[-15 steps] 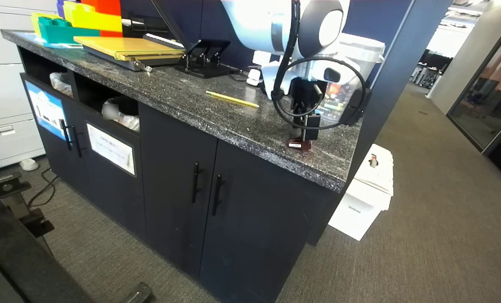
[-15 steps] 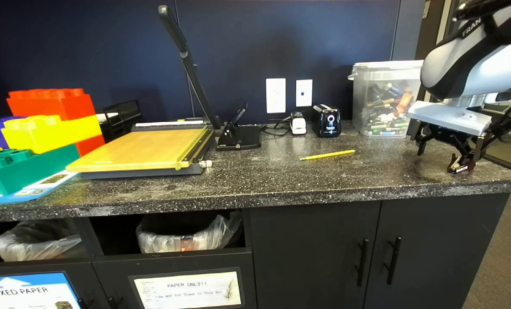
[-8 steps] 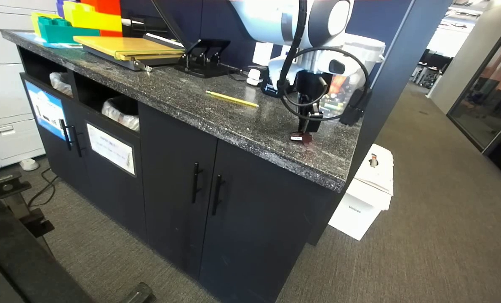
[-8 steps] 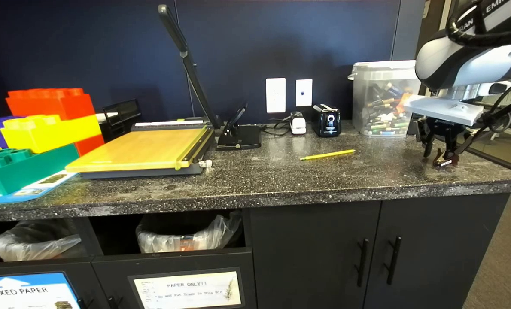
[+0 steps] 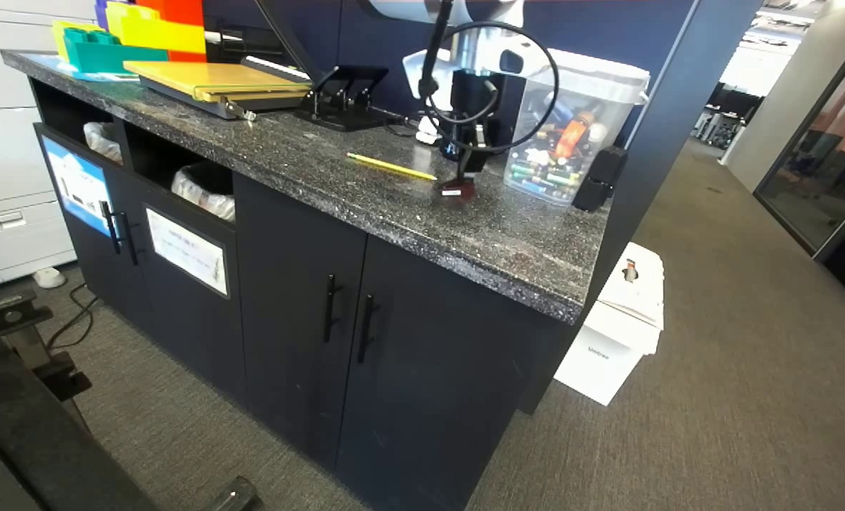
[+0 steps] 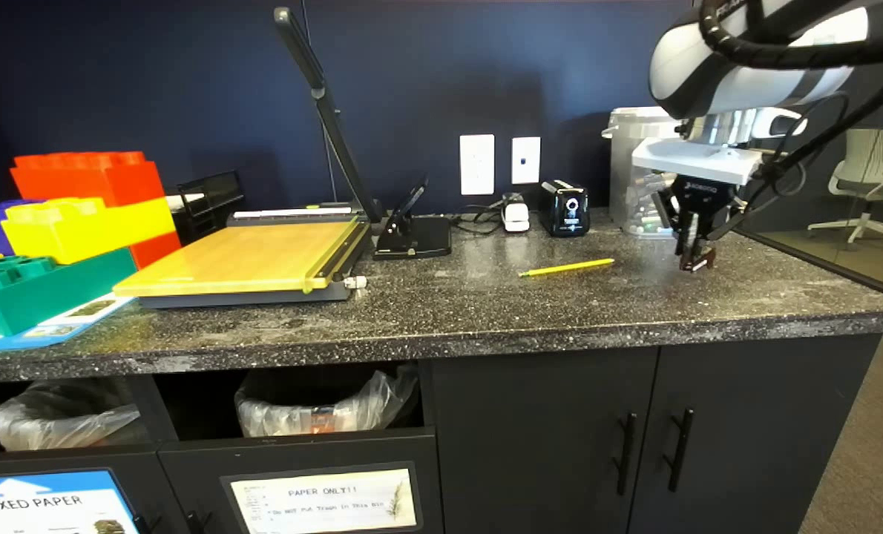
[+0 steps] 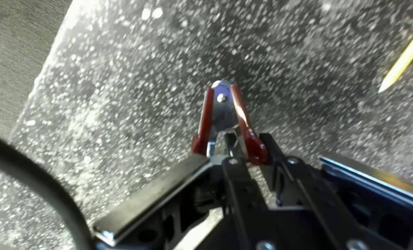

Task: Move the small object to the left

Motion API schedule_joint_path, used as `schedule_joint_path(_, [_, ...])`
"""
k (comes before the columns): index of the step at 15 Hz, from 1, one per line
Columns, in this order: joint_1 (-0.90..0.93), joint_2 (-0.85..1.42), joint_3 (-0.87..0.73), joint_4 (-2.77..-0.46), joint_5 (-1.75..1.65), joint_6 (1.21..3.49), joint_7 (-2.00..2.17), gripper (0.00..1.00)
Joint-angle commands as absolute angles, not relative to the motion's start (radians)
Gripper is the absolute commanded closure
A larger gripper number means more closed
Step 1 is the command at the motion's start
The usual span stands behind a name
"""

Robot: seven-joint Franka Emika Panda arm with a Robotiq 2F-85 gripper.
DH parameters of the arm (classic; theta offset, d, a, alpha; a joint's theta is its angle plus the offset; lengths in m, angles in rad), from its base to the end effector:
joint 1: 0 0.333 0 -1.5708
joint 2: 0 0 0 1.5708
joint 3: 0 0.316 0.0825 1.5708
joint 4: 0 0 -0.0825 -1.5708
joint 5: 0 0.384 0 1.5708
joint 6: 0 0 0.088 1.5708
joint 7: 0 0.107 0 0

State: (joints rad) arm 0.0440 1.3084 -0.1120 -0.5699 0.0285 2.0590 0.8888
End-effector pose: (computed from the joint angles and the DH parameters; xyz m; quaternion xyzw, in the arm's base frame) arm 0.8236 0.0004 0.2101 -0.9013 0.4216 -0.0998 0.0032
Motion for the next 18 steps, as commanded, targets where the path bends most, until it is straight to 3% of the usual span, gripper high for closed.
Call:
schedule_joint_path(1, [0.113, 1.331, -0.096, -0.542, 0.026, 2.025, 0.889, 0.95])
schedule_joint_path(14, [0.247, 1.354, -0.091, -0.542, 0.028, 1.938, 0.912, 0.95])
schedule_joint_path(15, [0.247, 1.351, -0.093, -0.542, 0.026, 1.933, 0.915, 0.56])
schedule_joint_path(16, [0.248, 1.347, -0.093, -0.544, 0.026, 1.931, 0.913, 0.55])
schedule_joint_path(18, [0.250, 1.335, -0.092, -0.552, 0.025, 1.911, 0.901, 0.42])
